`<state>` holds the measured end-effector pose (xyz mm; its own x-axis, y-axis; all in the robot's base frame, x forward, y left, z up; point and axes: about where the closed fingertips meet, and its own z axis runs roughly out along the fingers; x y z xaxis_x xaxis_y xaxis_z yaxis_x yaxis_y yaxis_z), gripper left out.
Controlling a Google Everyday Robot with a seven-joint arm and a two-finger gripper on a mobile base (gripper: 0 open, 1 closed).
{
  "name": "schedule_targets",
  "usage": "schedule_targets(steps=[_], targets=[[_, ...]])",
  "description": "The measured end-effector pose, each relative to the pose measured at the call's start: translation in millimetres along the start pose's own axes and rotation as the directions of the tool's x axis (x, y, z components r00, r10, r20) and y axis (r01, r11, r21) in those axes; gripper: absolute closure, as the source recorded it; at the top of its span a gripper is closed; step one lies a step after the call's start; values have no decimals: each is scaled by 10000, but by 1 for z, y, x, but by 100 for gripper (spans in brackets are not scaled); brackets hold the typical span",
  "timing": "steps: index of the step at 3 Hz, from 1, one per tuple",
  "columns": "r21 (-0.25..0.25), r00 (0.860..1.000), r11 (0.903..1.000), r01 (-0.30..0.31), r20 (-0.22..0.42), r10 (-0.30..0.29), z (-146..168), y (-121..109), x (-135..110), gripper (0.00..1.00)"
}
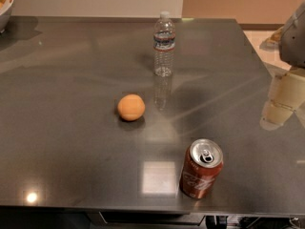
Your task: Move coke can near orange
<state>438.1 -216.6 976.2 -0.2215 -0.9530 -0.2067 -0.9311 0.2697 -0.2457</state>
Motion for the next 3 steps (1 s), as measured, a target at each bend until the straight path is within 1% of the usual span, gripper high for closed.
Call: schedule_targets(steps=[1, 2, 3], targets=[[62, 10000, 10000, 38, 37, -39, -1, 0, -1, 0], [-677, 9981, 9968, 424, 479, -392, 0, 12, -3, 0], [-1583, 9873, 9807, 1147, 1271, -949, 6, 40, -12, 0]])
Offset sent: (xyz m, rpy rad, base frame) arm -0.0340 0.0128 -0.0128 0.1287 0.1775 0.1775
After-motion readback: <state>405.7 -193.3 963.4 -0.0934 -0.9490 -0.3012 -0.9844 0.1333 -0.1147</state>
